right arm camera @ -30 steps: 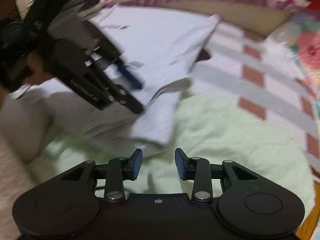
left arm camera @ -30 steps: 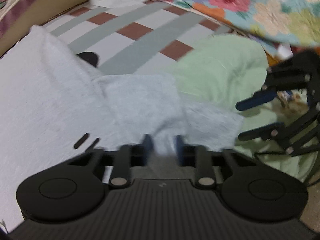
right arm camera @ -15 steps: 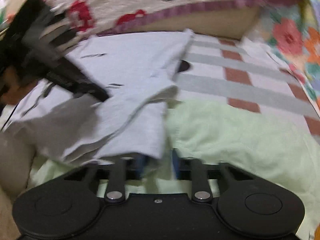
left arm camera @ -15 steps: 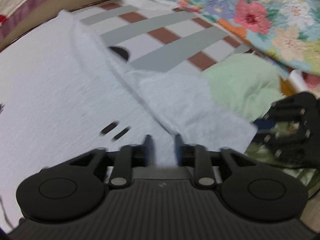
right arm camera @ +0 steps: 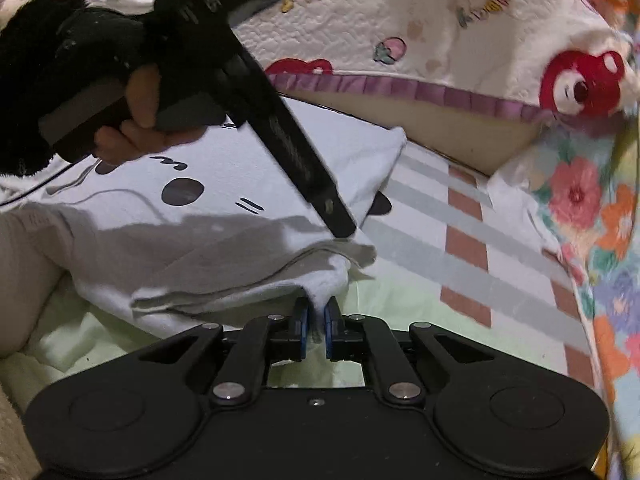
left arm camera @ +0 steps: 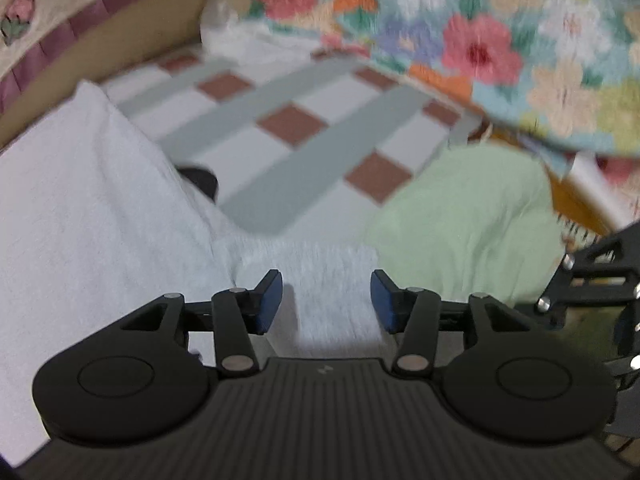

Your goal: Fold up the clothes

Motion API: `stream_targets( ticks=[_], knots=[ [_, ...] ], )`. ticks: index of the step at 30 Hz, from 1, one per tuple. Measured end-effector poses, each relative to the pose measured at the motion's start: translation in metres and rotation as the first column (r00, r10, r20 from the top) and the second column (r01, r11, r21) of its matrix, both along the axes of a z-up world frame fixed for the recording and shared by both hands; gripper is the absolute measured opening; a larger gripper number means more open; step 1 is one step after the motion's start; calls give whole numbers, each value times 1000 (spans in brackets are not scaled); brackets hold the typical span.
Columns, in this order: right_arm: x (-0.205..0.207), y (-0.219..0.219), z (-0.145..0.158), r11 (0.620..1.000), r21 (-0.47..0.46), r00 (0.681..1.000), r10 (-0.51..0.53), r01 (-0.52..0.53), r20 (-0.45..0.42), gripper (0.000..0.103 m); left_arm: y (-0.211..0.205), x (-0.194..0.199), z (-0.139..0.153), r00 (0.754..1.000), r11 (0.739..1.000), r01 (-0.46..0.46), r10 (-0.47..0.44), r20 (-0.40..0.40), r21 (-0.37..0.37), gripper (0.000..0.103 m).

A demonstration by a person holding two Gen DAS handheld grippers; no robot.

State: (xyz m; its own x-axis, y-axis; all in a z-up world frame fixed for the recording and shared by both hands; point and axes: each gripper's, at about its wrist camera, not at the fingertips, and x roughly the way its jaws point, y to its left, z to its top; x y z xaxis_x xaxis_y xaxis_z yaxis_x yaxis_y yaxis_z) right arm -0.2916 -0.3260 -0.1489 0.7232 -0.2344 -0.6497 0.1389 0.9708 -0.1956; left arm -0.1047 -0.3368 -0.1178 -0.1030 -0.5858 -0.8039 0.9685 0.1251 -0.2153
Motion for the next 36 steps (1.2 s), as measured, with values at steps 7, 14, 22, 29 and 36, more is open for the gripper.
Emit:
stream_targets(
  ticks=[7, 14, 22, 29, 36],
  knots=[
    [10, 0, -6, 1000, -13, 1000, 18, -18, -22, 8, 8, 17, -32, 962, 991, -130, 133, -238, 31, 49],
    [10, -1, 7, 998, 14, 998, 54, -54, -24, 8, 44, 18, 4, 985, 963, -160, 141, -97, -218, 6],
    [-17, -34, -5, 976, 214, 997, -24, 40, -77, 7, 92, 32, 0, 966, 960, -234, 247, 74, -153, 5],
    [-25, -36, 0, 962, 268, 999, -49, 54, -23, 6, 104, 48, -14, 943, 935, -326, 332, 23, -139, 8],
    [-39, -68, -10, 874, 421, 968, -243, 244, -56, 0, 93, 55, -23, 949, 950, -303, 294, -112, -74, 34]
  ],
)
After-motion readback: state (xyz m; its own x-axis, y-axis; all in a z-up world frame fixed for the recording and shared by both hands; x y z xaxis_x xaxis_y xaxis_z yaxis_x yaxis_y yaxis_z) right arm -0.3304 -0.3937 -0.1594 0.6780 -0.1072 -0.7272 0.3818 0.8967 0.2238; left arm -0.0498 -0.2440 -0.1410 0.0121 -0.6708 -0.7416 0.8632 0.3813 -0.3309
